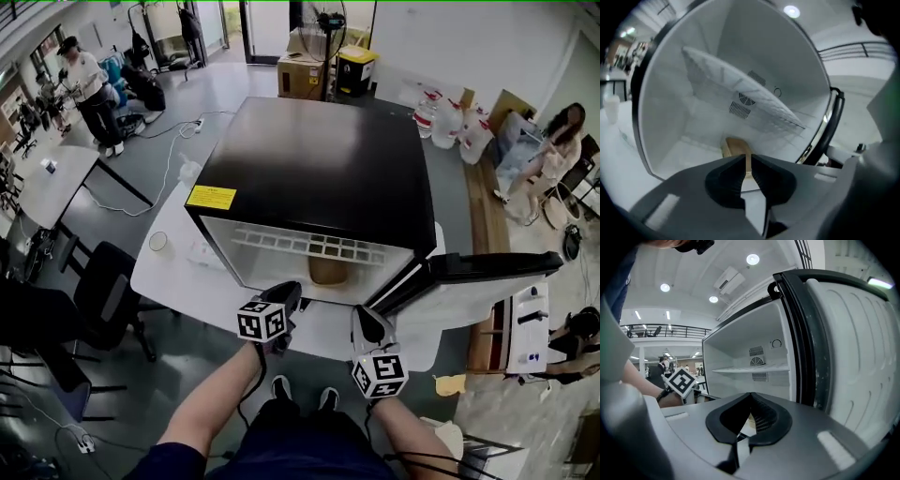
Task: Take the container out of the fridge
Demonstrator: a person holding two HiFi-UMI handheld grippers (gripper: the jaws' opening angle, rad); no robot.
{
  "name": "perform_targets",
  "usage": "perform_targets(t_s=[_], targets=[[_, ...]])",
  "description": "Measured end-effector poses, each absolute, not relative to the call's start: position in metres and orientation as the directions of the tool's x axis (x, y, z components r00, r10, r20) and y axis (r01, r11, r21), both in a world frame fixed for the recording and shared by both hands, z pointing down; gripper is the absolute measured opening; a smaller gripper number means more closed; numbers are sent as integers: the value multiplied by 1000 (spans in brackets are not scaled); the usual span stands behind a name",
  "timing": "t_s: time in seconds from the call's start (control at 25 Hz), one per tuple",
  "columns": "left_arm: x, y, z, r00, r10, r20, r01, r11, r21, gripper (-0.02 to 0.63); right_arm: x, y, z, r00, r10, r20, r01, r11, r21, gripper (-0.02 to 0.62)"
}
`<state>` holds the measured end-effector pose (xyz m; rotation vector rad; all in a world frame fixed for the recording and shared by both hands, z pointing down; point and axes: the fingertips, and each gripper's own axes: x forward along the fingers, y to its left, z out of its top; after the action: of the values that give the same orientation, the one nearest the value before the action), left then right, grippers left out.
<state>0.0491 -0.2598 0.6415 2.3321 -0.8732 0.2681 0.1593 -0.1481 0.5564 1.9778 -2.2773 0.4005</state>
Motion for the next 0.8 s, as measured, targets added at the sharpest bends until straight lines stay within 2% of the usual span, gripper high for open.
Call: perform_targets(t_s=[0.08,0.2,0.36,0.8], targets=[[60,-273,659,795,-465,389,-600,-516,611,26,161,-147,561,-123,-958,258,-987,91,-132,6],[71,-287,683,823,-405,398,-556,-429,712,75,159,-141,568,-87,-955,282,-991,55,-121,7],[72,-303,704,833,-367,413,-535,-347,770,113,153,-129,572,-61,-952,300,-994,32,-101,6],[95,-323,745,839,-333,430,-506,-187,842,133,175,-94,571,88,-949,301,-989,-120,-89,7]])
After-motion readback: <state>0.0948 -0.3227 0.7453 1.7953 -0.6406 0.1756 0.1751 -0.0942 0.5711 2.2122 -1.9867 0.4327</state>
